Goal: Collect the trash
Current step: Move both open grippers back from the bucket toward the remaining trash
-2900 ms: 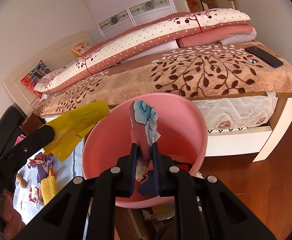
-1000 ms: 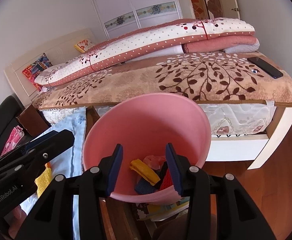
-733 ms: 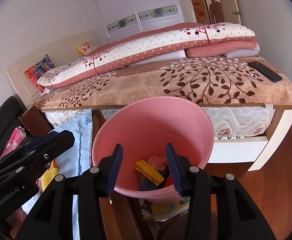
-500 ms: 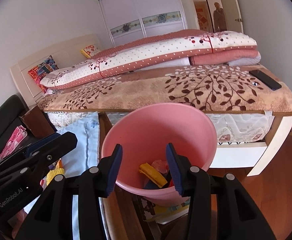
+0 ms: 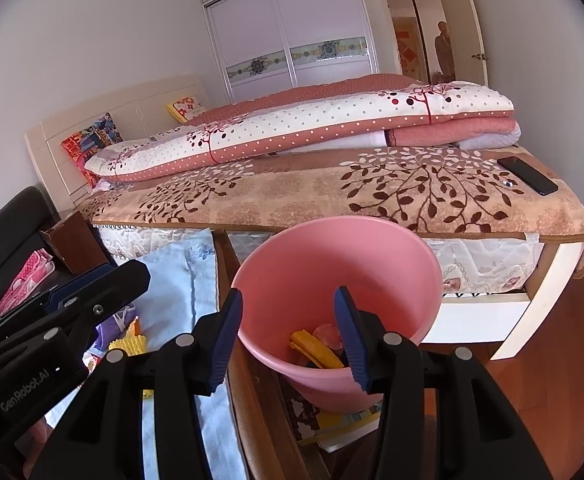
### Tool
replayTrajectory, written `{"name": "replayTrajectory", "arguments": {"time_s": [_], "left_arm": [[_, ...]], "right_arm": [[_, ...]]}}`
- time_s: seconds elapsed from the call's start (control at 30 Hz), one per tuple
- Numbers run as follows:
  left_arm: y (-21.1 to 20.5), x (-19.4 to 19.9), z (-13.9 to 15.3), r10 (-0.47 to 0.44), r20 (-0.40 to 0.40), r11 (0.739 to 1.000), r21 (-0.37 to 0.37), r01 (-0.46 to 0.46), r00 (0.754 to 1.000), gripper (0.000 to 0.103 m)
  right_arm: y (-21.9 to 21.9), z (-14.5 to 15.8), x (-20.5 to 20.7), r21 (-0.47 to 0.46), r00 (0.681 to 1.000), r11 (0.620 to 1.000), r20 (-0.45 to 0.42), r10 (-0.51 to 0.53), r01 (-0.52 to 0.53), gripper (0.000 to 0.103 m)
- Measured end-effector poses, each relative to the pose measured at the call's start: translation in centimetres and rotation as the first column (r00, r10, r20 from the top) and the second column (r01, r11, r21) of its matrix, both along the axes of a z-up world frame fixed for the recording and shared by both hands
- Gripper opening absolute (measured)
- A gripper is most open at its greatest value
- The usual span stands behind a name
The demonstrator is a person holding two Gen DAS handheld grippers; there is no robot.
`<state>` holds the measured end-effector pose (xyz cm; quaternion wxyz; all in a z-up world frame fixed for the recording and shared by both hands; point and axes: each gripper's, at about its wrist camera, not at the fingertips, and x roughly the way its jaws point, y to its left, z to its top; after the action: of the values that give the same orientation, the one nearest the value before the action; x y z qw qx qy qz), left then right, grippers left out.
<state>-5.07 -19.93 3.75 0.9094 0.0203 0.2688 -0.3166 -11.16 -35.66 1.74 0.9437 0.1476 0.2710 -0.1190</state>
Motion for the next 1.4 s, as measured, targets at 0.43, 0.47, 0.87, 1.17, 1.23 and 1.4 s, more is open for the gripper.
{"name": "replayTrajectory", "arguments": {"time_s": [0.43, 0.47, 0.87, 1.17, 1.23, 1.4], "left_arm": [[4.0, -0.1, 0.3, 0.124, 0.009, 0.992, -0.007, -0.124, 0.992, 0.044], [4.1, -0.2, 0.3, 0.13, 0.011, 0.992, -0.004, -0.13, 0.991, 0.044], [4.8, -0.1, -0.3, 0.174, 0.004, 0.985, 0.02, -0.174, 0.985, 0.044], [4.8, -0.3, -1.4, 0.161, -0.013, 0.986, 0.051, -0.16, 0.987, 0.044], [5.2, -0.3, -1.6, 0.17, -0.012, 0.984, 0.061, -0.169, 0.985, 0.044], [8.0, 0.1, -2.0, 0.224, -0.018, 0.973, 0.067, -0.222, 0.974, 0.044]], "right_arm": [[3.6, 0.1, 0.3, -0.034, 0.997, 0.996, -0.005, 0.08, -0.08, 0.048], [3.8, 0.0, 0.3, -0.033, 0.996, 0.996, -0.005, 0.084, -0.085, 0.048], [5.5, -0.5, 0.3, -0.039, 0.993, 0.993, -0.012, 0.115, -0.115, 0.048], [6.1, -1.2, 0.5, -0.031, 0.989, 0.99, -0.043, 0.138, -0.14, 0.048], [6.5, -1.5, 0.7, -0.033, 0.988, 0.988, -0.048, 0.15, -0.152, 0.048], [7.4, -2.1, 1.2, -0.001, 0.983, 0.984, -0.054, 0.176, -0.176, 0.048]]}}
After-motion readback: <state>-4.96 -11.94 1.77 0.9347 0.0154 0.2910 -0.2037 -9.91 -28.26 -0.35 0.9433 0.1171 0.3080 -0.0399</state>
